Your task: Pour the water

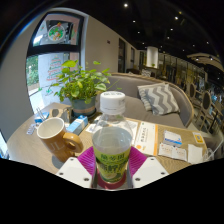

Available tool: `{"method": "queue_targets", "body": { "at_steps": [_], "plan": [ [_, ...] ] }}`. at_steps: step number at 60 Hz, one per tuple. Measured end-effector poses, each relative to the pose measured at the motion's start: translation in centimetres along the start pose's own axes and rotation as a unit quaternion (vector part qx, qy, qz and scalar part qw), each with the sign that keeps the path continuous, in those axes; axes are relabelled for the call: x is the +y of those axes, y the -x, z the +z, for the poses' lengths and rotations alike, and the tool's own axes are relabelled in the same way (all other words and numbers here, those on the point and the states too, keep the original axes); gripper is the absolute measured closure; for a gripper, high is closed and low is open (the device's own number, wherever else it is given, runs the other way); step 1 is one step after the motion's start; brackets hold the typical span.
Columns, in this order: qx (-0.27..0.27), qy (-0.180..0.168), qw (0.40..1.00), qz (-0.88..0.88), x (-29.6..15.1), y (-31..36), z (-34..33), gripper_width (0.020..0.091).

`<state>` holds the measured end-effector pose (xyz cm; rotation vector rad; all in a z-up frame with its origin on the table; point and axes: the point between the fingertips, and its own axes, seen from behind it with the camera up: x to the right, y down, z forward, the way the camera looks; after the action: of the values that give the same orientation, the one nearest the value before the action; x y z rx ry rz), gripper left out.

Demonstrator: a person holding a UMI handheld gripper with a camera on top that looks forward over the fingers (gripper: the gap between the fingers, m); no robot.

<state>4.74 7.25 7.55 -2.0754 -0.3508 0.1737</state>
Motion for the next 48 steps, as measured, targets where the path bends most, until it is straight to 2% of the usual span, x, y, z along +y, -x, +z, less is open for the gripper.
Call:
{"method": "queue_targets", "body": {
  "at_steps": [2,4,7,15,19,23,26,27,29,34,41,48],
  "plan": [
    [-0.002,0.009,1.000,-0.004,1.0,0.0,0.2,0.0698],
    [-0.002,-0.007,1.000,-0.004,0.6,0.0,-0.1,0.0694],
    [-0.002,-0.010,1.000,-0.004,0.6,0.0,0.2,0.0684],
    [0.005,-0.006,1.000,0.022,1.0,-0.2,0.1,0.0602],
    [0.008,0.011,1.000,0.019,1.5,-0.3,-0.3,0.0559],
    [0.021,0.044,0.999,0.002,2.6,-0.4,-0.5,0.0402],
    [0.026,0.048,0.998,-0.001,2.8,-0.3,-1.4,0.0253],
    [0.028,0.048,0.998,0.000,2.7,-0.3,-1.7,0.0234],
    [0.034,0.050,0.998,0.001,2.5,-0.2,-2.4,0.0267],
    [0.051,0.059,0.997,0.004,2.1,0.3,-4.8,0.0239],
    [0.075,0.078,0.994,0.025,1.3,1.7,-10.0,0.0249],
    [0.099,0.082,0.991,0.033,0.2,4.2,-16.2,0.0250]
  ]
}}
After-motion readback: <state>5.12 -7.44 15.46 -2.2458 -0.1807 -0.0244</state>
